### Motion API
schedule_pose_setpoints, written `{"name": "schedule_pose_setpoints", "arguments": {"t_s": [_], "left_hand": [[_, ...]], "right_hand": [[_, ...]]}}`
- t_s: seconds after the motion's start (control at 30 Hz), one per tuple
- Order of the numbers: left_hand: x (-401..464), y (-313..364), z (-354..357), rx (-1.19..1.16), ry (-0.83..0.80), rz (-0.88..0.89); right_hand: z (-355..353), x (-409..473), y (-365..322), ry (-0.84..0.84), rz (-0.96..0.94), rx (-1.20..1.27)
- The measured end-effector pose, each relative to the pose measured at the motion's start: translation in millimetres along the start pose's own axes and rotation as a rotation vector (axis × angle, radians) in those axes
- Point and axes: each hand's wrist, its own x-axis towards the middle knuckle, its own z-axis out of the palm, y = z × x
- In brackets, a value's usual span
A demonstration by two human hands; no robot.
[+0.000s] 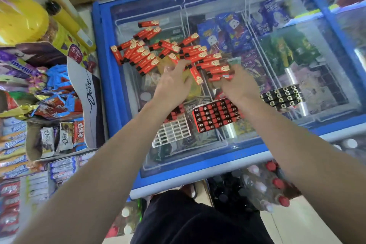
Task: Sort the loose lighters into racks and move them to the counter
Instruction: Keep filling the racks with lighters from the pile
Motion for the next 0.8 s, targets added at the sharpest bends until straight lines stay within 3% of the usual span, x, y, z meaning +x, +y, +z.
{"name": "schedule_pose_setpoints", "arguments": {"t_s": [0.13,0.23,0.4,0.6,0.8], "left_hand": [[33,10,12,0.119,-0.187,-0.084],[56,9,24,0.18,-0.268,-0.121],[78,13,44,0.258,-0.334,-0.166],[90,7,56,0.409,-0.169,-0.084],[96,8,48,0.536,-0.153,-0.09]], "right_hand": [[-4,26,16,-0.294,0.044,-0.109],[-4,39,17,-0.406,0.031,-0.23],[13,56,16,-0.407,0.067,-0.295],[22,55,15,-0.317,0.104,-0.265],[10,75,11,-0.176,0.165,0.107]]}}
